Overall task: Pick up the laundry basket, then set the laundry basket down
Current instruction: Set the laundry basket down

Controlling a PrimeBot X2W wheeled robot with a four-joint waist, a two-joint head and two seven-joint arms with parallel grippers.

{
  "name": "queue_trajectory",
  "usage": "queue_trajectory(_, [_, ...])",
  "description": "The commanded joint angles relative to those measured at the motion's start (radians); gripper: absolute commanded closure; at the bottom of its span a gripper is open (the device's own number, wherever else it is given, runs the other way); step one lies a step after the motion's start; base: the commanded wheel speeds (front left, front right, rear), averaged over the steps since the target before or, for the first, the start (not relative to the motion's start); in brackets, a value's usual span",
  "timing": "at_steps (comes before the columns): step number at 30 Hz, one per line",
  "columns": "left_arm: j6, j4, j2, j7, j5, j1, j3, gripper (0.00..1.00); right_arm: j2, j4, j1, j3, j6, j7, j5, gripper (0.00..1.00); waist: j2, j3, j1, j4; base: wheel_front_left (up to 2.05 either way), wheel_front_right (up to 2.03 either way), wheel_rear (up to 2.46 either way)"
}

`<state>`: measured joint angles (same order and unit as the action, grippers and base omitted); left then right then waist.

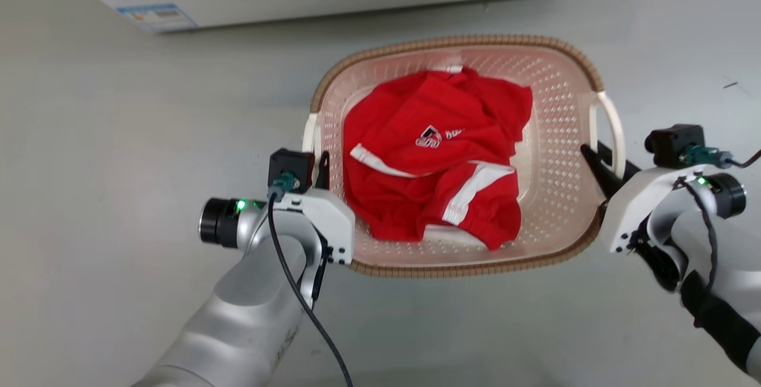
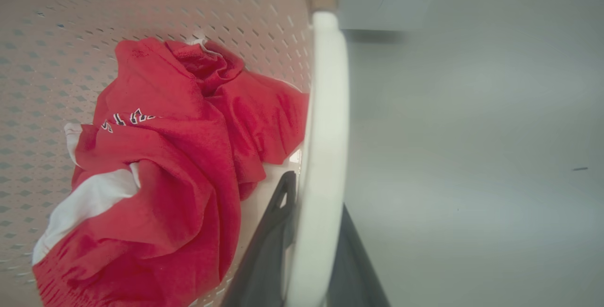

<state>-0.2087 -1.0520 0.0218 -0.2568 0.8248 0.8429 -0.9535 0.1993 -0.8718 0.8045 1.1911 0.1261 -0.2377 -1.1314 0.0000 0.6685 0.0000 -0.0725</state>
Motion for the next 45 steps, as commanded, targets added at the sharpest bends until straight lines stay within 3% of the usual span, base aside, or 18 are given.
queue_trajectory(1, [-0.012, 0.007, 0.038, -0.005, -0.031, 0.021, 0.022, 1.00, 0.062, 0.003, -0.002, -0.022, 0.005, -0.024, 0.026, 1.00, 0.0000, 0.053, 0.0000, 0.021, 0.00, 0.00, 0.00])
queue_trajectory(17, [0.003, 0.025, 0.029, -0.005, -0.162, 0.082, 0.138, 1.00, 0.113, 0.073, -0.021, -0.164, 0.005, -0.024, 0.176, 1.00, 0.0000, 0.194, 0.0000, 0.069, 0.00, 0.00, 0.00])
queue_trajectory(45, [0.007, 0.043, 0.029, -0.005, -0.114, 0.107, 0.105, 1.00, 0.129, 0.072, 0.004, -0.202, 0.005, -0.024, 0.196, 1.00, 0.0000, 0.249, 0.0000, 0.078, 0.00, 0.00, 0.00])
